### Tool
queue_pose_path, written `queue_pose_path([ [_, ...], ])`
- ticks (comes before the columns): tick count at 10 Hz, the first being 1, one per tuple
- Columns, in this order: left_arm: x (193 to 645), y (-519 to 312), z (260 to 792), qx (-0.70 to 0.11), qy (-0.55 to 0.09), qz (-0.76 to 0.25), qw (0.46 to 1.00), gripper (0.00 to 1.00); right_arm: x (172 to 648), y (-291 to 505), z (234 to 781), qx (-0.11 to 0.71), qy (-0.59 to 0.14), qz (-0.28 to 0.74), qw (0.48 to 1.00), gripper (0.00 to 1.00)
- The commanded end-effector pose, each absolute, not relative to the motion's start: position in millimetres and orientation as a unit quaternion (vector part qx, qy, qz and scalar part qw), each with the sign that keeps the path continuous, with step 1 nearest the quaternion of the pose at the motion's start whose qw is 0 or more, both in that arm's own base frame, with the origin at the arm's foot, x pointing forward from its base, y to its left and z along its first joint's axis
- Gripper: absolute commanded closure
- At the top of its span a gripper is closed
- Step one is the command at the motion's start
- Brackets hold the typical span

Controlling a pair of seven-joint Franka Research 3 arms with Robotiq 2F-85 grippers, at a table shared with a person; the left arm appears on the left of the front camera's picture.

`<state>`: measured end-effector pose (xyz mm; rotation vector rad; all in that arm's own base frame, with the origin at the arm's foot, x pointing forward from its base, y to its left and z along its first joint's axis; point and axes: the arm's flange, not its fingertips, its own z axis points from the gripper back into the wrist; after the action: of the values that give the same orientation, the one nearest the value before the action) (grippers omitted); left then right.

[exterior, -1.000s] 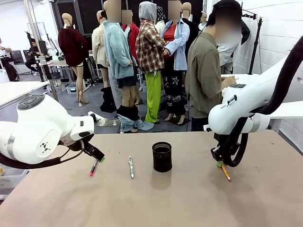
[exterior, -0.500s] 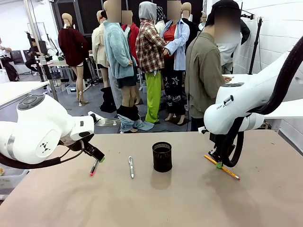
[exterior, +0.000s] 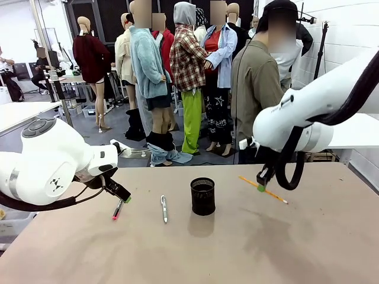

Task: Place the pens into the pen holder.
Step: Pick up a writing instrument from the table and place it into the Pen holder.

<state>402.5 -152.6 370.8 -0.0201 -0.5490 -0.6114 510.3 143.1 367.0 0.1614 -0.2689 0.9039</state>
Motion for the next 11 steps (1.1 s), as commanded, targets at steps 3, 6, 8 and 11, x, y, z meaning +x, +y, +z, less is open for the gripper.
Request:
queue_pose_path([
  [3, 403, -151, 371, -0.01, -0.267, -0.295, 0.917, 0.0, 499, 152, 385, 0.24, -0.259, 0.562, 0.748, 1.0],
  [6, 403, -151, 371, -0.01, -0.267, -0.295, 0.917, 0.0, 502, 194, 402, 0.335, -0.343, 0.606, 0.635, 1.0],
  [8, 403, -151, 371, -0.01, -0.267, -0.295, 0.917, 0.0, 510, 223, 407, 0.38, -0.382, 0.616, 0.575, 1.0],
  [11, 403, -151, 371, -0.01, -0.267, -0.295, 0.917, 0.0, 522, 255, 399, 0.43, -0.385, 0.618, 0.534, 1.0],
])
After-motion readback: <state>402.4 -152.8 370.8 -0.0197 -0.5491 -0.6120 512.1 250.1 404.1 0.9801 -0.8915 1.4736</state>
